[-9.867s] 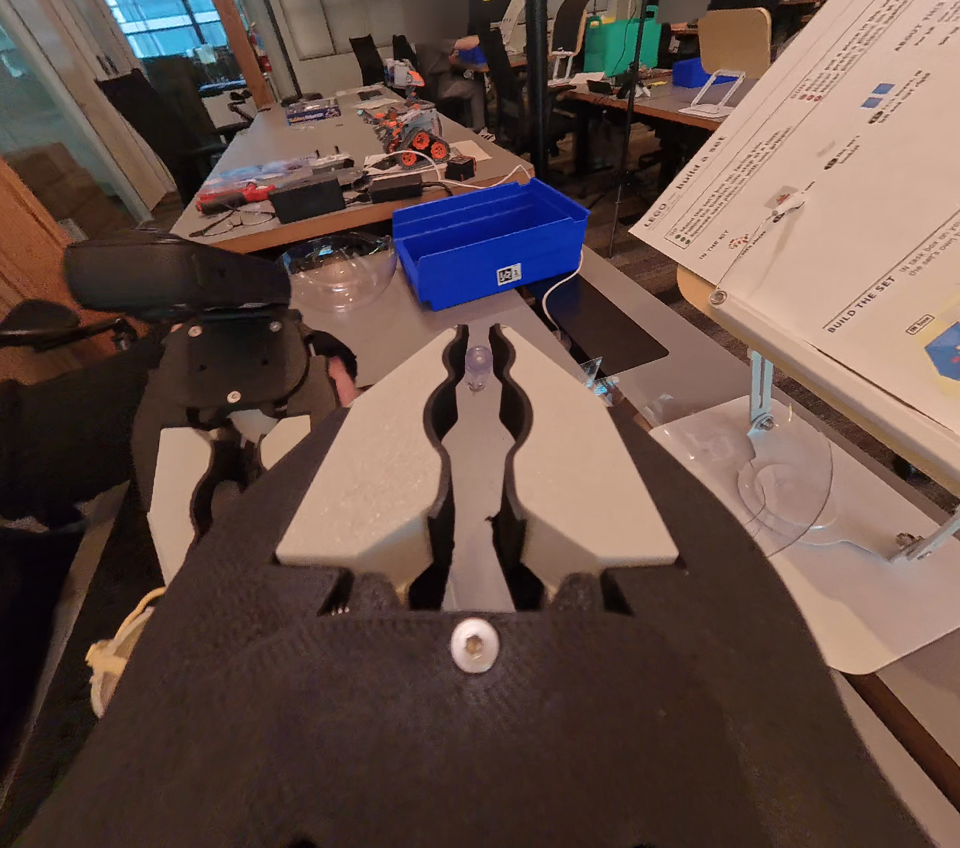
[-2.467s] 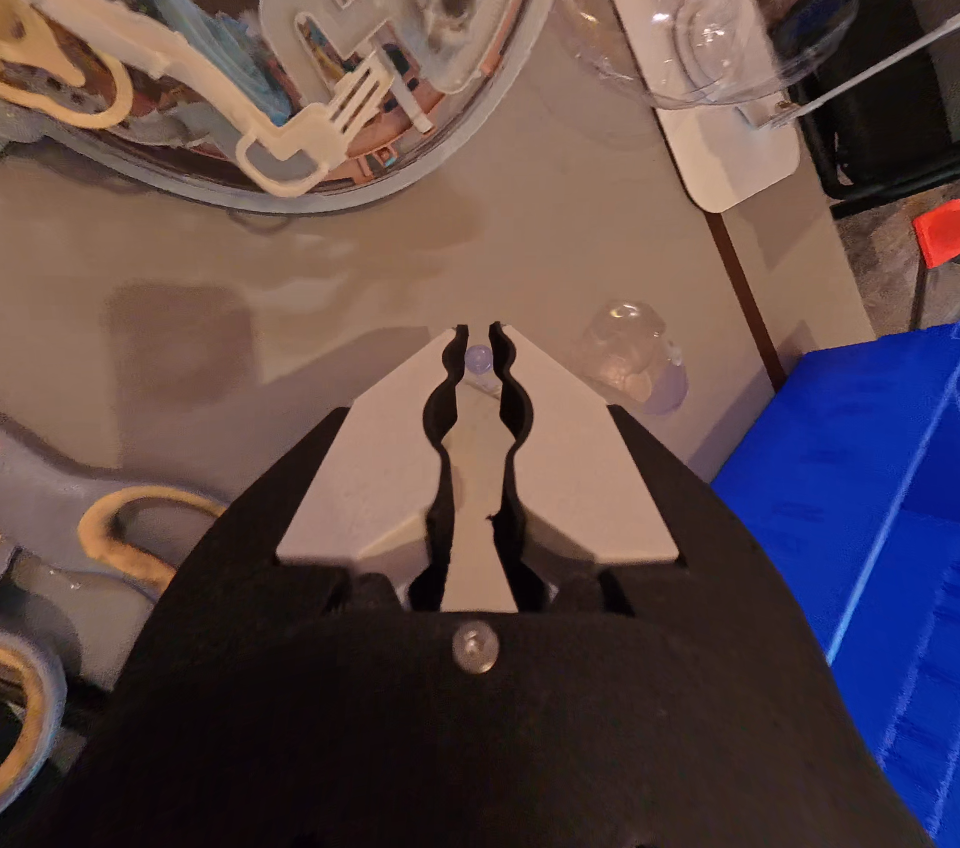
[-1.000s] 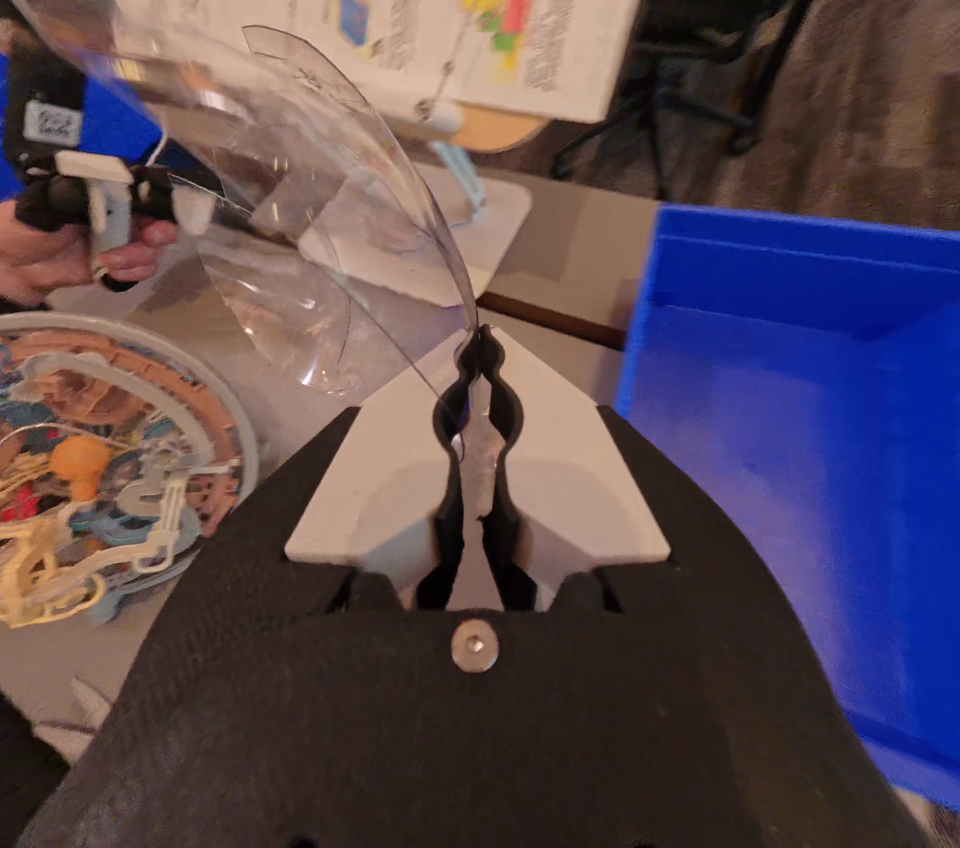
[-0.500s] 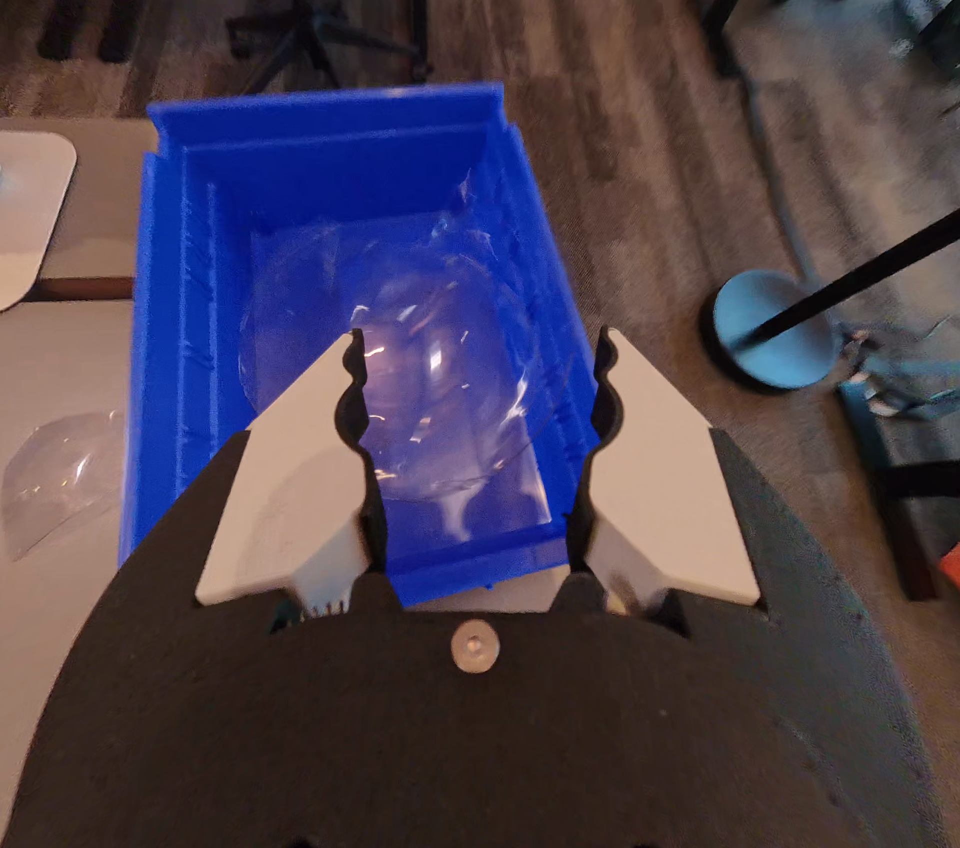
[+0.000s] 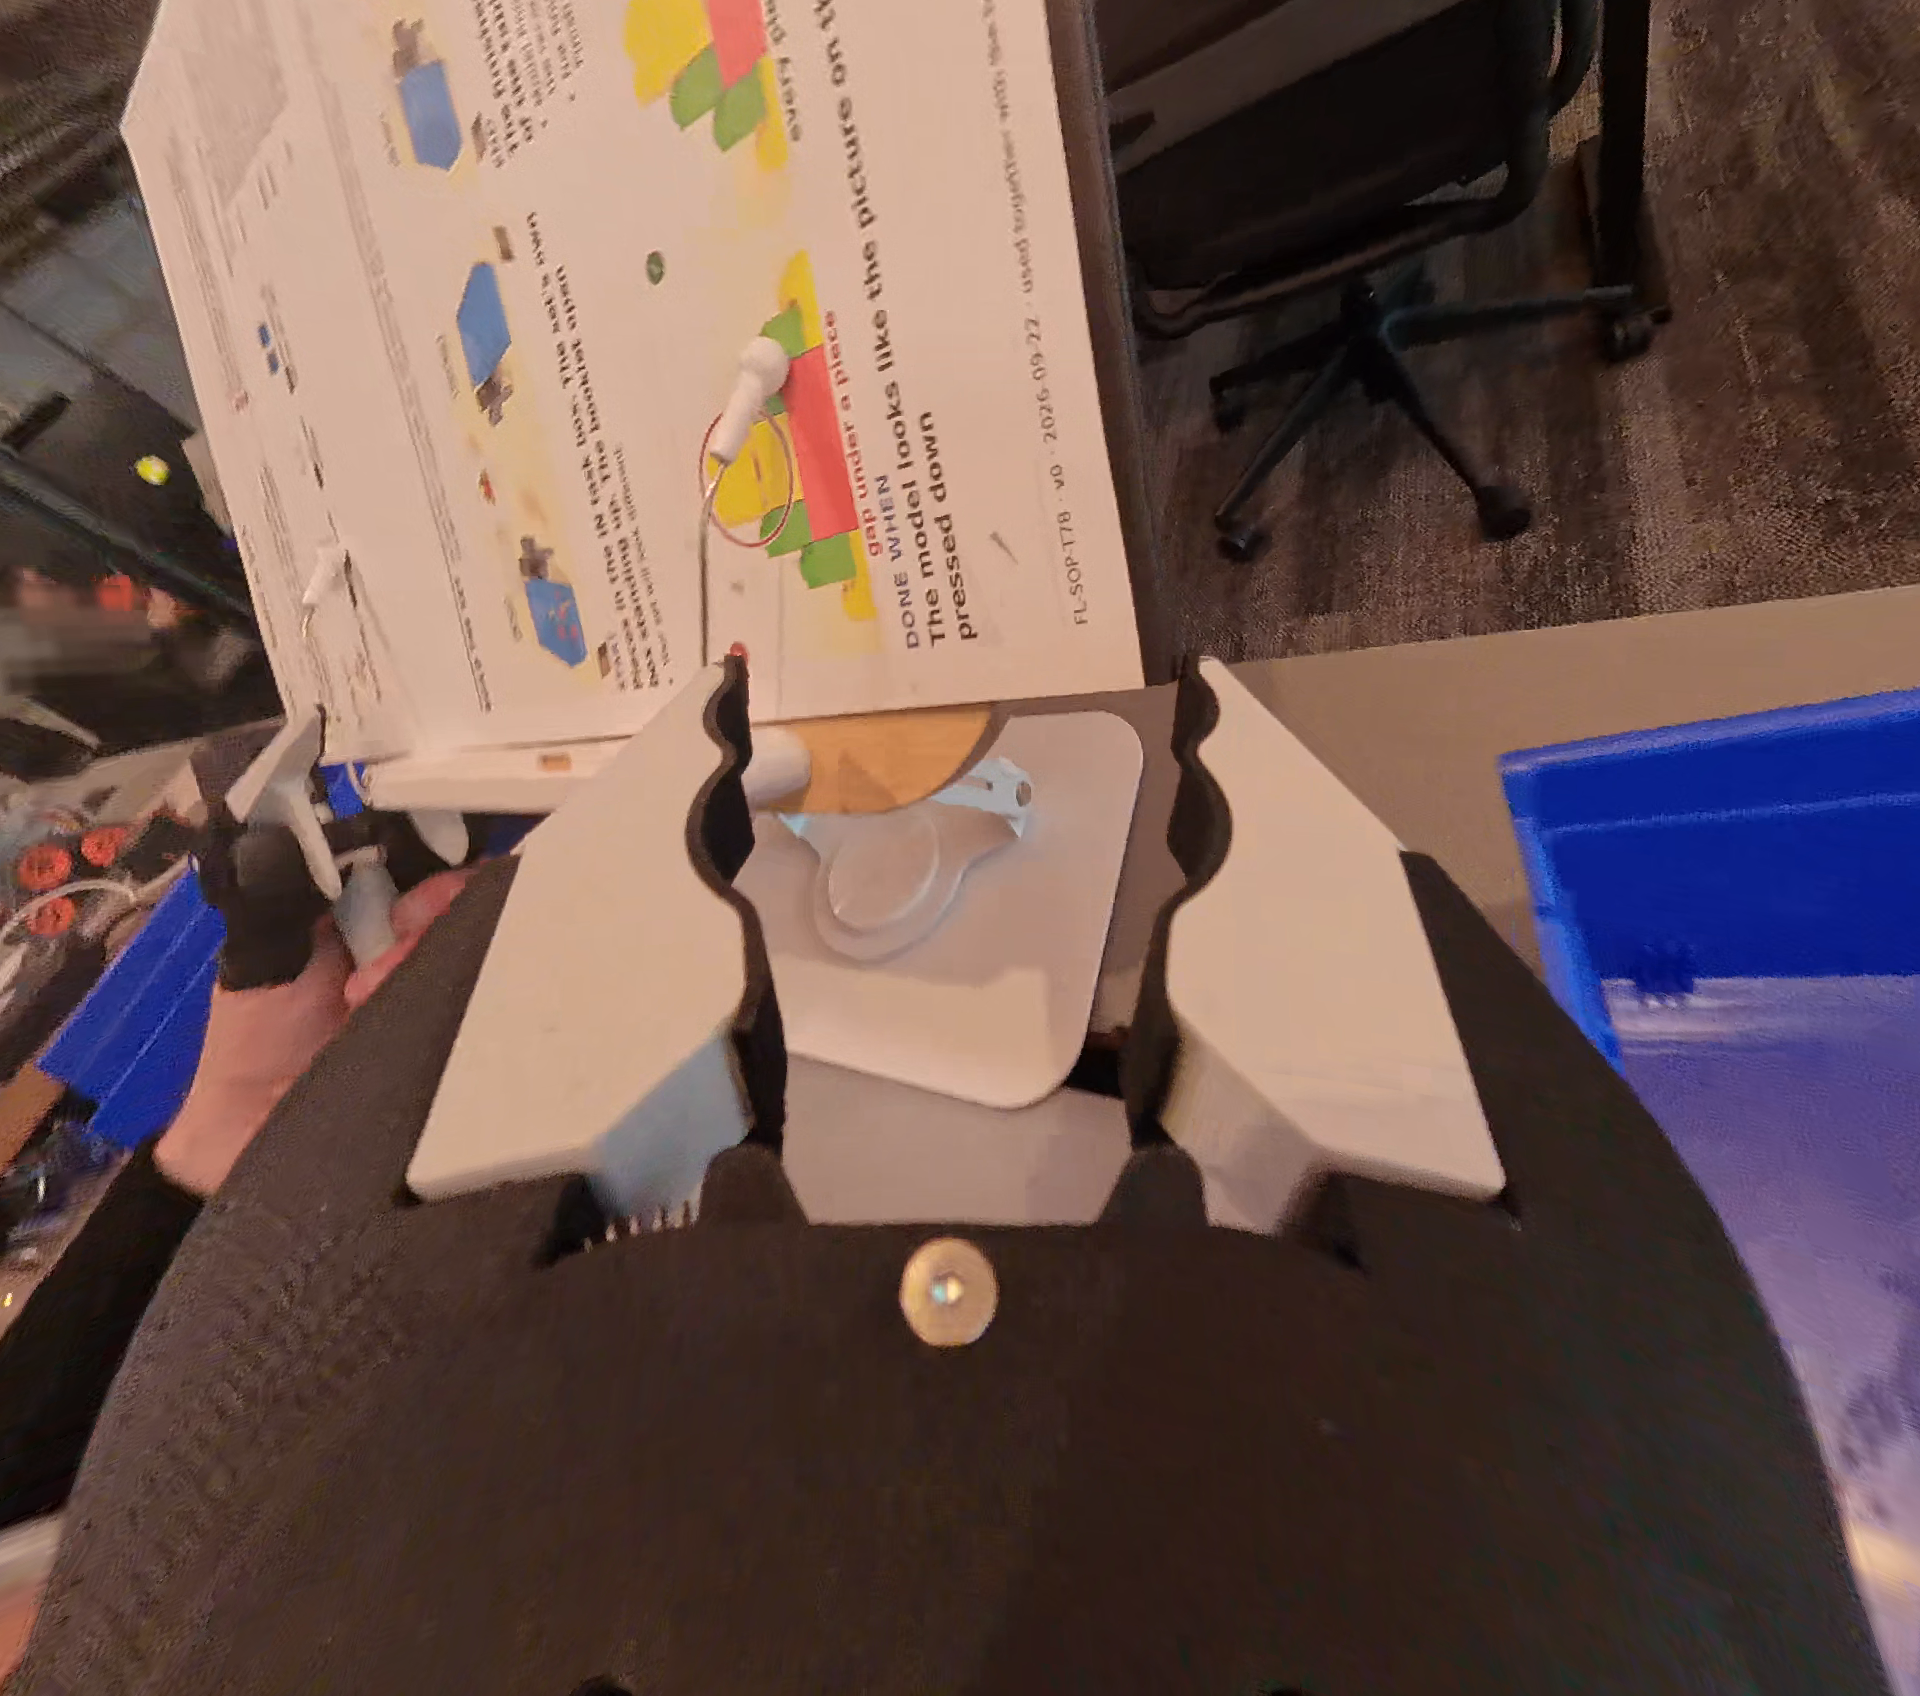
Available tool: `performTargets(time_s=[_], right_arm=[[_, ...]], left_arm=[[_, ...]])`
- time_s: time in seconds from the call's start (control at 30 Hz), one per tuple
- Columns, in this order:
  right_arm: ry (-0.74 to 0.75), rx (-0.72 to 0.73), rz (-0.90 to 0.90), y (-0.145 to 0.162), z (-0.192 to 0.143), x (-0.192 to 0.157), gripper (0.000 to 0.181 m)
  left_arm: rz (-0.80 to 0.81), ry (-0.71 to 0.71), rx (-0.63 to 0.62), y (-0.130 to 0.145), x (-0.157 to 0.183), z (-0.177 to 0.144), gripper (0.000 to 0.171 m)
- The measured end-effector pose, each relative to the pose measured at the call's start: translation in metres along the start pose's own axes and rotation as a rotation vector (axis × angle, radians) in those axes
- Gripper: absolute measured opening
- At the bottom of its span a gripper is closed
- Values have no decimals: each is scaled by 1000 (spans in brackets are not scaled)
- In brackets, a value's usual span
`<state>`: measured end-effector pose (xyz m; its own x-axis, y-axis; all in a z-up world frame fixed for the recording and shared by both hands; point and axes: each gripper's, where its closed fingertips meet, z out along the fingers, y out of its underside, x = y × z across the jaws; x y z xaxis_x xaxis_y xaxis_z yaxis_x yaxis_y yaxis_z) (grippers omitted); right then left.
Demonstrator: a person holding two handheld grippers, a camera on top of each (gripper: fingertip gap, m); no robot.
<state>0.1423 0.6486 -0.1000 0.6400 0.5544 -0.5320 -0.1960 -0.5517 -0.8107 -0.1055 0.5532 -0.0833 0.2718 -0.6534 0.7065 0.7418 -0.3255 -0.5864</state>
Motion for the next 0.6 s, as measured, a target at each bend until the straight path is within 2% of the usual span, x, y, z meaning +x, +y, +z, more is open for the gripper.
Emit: performTargets(time_s=[0.07, 0.1, 0.13, 0.2, 0.37, 0.6], right_arm=[[-45, 87, 51, -5, 11, -1, 81], [-98, 121, 98, -8, 13, -3, 65], [-144, 137, 160, -8, 16, -4, 58], [-214, 159, 217, -6, 22, -6, 32], [-277, 199, 268, -7, 23, -7, 30], [-311, 144, 255, 7, 5, -20, 27]], left_arm=[[-15, 13, 4, 0, -4, -1, 13], [-11, 9, 6, 1, -6, -1, 8], [-3, 15, 9, 1, -6, -1, 8], [-9, 29, 8, 1, -6, -1, 8], [19, 12, -39, 3, -5, -1, 8], [56, -3, -40, 7, 6, -12, 8]])
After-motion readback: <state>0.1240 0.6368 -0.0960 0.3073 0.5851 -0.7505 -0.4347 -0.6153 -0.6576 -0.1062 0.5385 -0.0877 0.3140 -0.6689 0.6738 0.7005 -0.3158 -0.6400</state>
